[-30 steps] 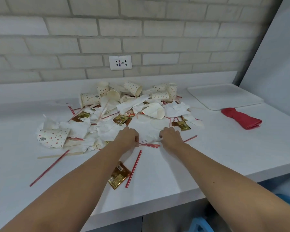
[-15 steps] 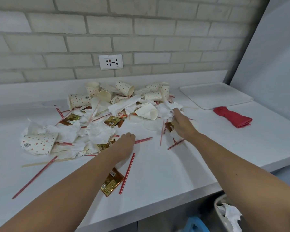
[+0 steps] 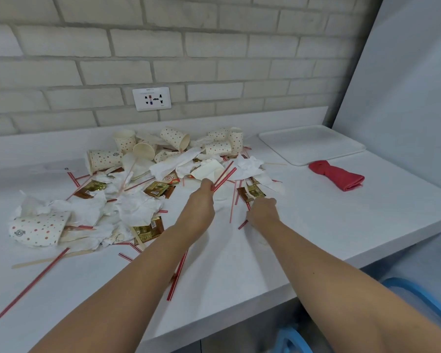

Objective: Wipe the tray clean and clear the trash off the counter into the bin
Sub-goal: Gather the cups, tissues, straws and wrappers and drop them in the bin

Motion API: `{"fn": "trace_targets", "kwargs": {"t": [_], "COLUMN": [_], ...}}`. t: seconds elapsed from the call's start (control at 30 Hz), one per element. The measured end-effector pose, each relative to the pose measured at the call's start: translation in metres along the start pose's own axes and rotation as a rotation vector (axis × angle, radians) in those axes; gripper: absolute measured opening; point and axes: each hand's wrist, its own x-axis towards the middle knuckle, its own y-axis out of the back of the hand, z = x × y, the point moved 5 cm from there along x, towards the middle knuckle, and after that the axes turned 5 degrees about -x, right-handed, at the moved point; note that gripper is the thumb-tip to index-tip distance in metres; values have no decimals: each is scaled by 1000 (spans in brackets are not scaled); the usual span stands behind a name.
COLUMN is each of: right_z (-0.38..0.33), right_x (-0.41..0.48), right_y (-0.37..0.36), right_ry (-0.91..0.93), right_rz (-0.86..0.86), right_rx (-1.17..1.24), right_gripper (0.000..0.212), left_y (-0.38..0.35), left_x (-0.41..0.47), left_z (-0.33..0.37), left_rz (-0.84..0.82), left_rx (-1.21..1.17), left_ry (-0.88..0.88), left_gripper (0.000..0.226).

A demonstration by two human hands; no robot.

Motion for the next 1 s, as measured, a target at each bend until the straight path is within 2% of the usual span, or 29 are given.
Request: {"fn": "trace_targets", "kwargs": {"t": [0.07,0.2,0.57,0.73,0.8,0.9,1.0], "right_z": [1,13,42,57,70,96,122], "right_x": [0,4,-3,-2,6,8,4], "right_y": [3,9,6,9,15,32,42], "right_ry": [-5,-56,-47,-68,-66,-95,-103], "right_rz": [23,1,-143,-201,-165,-74,-112], "right_rx": [-45,40,-16,73,175,266,406], "right_gripper": [29,34,41,36,16,38,34], "left_y": [3,11,-7,-19,-24,-36,-56], "left_x": [-4,-11,-27,-25,-23,-20,-18], "left_z": [6,9,34,40,43,52,68], "left_rz": [23,50,17,-3,3,8,-15], "left_rx": [-37,-119,-160,-148,-161,-211,-325], "left_ry": [-17,-9,3,45,58,74,63], "left_gripper": [20,15,20,21,21,23,27]}}
